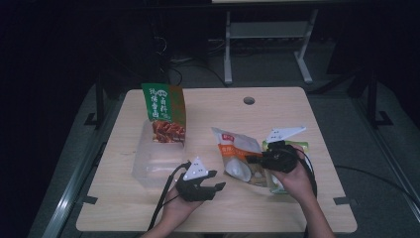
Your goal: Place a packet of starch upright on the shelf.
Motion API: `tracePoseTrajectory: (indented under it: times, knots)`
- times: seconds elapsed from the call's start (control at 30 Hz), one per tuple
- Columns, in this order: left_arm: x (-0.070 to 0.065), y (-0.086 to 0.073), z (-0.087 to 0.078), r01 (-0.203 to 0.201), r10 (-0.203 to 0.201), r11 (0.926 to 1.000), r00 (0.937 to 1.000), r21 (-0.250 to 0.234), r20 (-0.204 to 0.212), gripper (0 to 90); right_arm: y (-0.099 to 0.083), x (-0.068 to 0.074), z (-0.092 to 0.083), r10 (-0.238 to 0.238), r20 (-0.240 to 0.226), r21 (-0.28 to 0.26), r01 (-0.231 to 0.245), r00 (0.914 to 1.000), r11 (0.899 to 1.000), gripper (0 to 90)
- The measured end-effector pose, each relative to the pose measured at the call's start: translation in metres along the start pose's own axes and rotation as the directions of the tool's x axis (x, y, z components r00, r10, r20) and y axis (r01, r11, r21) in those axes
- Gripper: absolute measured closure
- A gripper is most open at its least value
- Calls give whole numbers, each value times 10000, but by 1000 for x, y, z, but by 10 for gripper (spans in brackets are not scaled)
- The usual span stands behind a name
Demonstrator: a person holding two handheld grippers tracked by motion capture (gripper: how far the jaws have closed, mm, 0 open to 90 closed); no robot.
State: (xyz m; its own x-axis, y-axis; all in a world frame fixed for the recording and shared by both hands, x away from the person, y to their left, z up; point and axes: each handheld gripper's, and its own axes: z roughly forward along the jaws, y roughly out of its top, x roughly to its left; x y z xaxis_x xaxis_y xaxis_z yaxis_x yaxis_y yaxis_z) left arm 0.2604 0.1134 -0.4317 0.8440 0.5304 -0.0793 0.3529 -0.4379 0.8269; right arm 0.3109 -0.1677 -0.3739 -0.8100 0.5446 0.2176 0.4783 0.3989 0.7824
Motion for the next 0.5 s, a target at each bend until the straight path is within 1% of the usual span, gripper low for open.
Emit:
tracePoseTrajectory:
  times: [0.07, 0.1, 0.23, 0.3, 0.37, 0.47, 0.5]
  knots:
    - [-1, -1, -1, -45, 45, 10000, 10000, -6, 6, 474, 2, -1, 0, -58, 33, -13, 59, 10000, 10000, 898]
    - [-2, -2, -2, -100, 100, 9999, 9999, -33, 68, 471, 3, -1, -1, 21, 66, 14, -21, 10000, 10000, 898]
    - [-2, -6, -2, -6, 6, 10000, 9996, 6, 268, 453, 10, -3, -1, -48, 117, 34, 47, 9999, 10000, 898]
    - [0, -6, -3, 26, -27, 10000, 9993, 29, 367, 440, 14, -3, -1, -64, 121, -51, 65, 9999, 10000, 898]
    - [0, -7, -3, 90, -87, 9999, 9991, -82, 416, 423, 18, -4, -2, 8, 58, -111, -7, 10000, 9999, 898]
    - [0, -6, -4, 39, -35, 10000, 9989, -83, 466, 407, 26, -4, -2, -79, 35, -184, 80, 10000, 9998, 898]
    - [-1, -6, -4, 32, -27, 10000, 9989, -93, 471, 402, 28, -3, -2, -36, -10, -204, 36, 10000, 9998, 898]
